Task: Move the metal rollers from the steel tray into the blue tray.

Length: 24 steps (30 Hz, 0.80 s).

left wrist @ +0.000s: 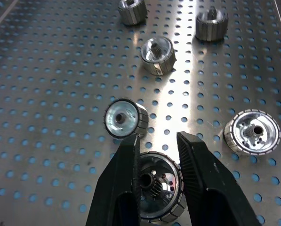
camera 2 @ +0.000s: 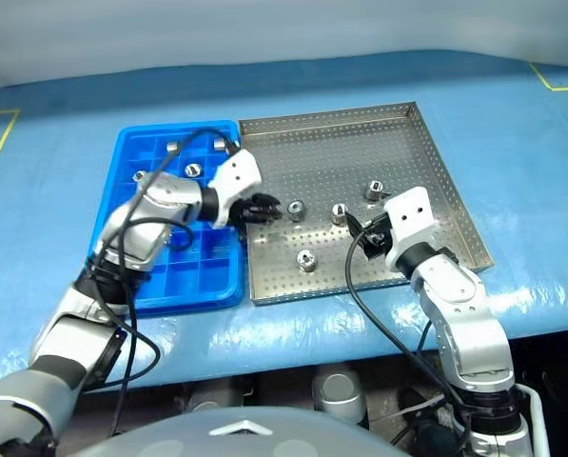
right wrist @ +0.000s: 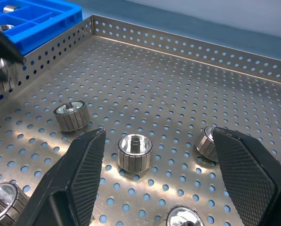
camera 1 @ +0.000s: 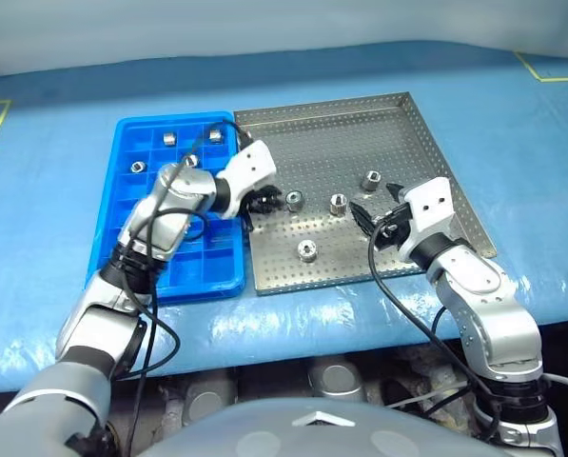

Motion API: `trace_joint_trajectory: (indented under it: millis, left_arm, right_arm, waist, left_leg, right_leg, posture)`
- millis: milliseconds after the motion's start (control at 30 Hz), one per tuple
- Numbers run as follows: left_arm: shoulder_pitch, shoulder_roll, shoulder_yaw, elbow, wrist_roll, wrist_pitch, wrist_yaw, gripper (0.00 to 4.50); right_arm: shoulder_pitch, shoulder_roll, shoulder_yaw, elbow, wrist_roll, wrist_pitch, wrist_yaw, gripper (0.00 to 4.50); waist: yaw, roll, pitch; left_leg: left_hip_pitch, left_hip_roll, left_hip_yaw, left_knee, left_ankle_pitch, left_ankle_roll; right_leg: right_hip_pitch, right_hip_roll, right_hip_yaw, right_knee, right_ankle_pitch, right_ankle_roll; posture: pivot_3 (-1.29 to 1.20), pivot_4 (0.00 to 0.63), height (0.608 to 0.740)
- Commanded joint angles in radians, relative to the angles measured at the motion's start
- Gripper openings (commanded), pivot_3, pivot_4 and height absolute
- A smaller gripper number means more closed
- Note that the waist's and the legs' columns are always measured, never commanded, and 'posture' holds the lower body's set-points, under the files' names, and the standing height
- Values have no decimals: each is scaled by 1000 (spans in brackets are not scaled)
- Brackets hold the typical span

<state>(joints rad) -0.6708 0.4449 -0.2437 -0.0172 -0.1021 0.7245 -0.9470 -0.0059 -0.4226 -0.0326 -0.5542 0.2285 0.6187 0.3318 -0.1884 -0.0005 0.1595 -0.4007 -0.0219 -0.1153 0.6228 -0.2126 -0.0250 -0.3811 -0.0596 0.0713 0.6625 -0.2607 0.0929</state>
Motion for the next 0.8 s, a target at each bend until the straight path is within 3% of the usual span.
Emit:
trace_joint_trajectory:
  millis: [33,300,400,633,800]
  left_arm:
    - [-12,55,108,-79,-48,32,23,925]
    - [181,301,268,-216,22,96,171,925]
    - [272,340,305,-255,31,124,220,925]
    - [311,256,238,-223,46,126,336,925]
    - [287,212,216,-167,73,120,402,925]
  right_arm:
    - [-13,3,5,-12,-2,-22,7,3786]
    - [-30,8,32,9,1,-27,28,3786]
    - [-40,8,40,23,2,-28,40,3786]
    - [-85,12,79,57,2,-31,70,3786]
    - [-97,3,82,54,3,-33,85,3786]
  waist:
    - [2,0,0]
    - [11,0,1]
    - [35,-1,2]
    - [107,-2,2]
    - [122,-2,2]
  left_leg:
    - [0,0,0,0,0,0]
    - [1,0,0,-2,0,0]
    - [0,0,-1,-3,0,0]
    - [1,0,-2,-2,0,0]
    - [1,0,-2,-1,1,-1]
  right_leg:
    - [0,0,0,0,0,0]
    - [-1,0,0,0,0,-1]
    - [-1,0,0,0,0,-1]
    - [0,0,-2,0,0,-1]
    - [1,0,-3,0,0,-1]
  posture:
    - [-211,150,740]
    - [-148,150,740]
    - [-110,150,740]
    - [-59,150,740]
    - [-67,150,740]
